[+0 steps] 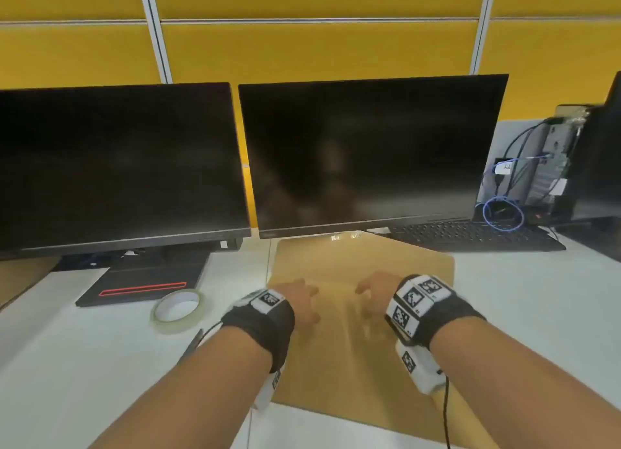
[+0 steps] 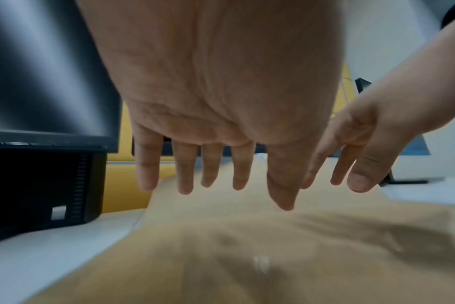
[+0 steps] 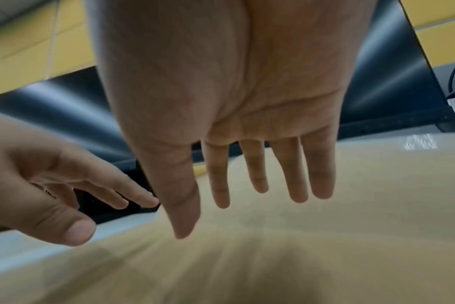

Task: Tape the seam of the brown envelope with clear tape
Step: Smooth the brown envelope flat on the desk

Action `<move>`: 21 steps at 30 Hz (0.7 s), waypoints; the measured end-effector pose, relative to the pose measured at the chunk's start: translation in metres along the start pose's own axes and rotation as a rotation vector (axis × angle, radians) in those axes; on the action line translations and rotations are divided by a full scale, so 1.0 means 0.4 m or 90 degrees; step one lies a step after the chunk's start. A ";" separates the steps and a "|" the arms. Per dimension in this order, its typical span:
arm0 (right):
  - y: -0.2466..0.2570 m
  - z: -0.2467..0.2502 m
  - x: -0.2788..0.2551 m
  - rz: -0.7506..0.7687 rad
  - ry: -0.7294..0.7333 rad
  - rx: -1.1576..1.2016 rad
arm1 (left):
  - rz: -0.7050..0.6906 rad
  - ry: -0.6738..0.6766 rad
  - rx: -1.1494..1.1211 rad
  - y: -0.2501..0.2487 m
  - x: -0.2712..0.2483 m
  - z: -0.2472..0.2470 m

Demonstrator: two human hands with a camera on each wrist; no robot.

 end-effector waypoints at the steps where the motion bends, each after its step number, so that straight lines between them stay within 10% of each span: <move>1: -0.003 -0.019 0.002 -0.004 0.015 -0.013 | 0.000 0.033 0.010 -0.007 0.001 -0.025; 10: -0.053 -0.050 0.072 -0.018 0.039 -0.043 | -0.009 0.109 0.065 -0.038 0.043 -0.078; 18: -0.081 0.170 0.091 -0.018 -0.347 -0.051 | -0.041 0.108 0.116 -0.043 0.022 -0.079; 21: -0.107 0.186 0.111 -0.044 -0.355 -0.040 | -0.040 0.112 0.131 -0.042 0.017 -0.081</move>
Point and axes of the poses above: each hand's wrist, its own x-axis towards the middle knuckle, its own z-axis out of the back of the hand, y = z × x, the point moved 8 cm from there along x, towards the middle knuckle, and after that the axes turned 9 degrees about z, right-handed, at the moved point
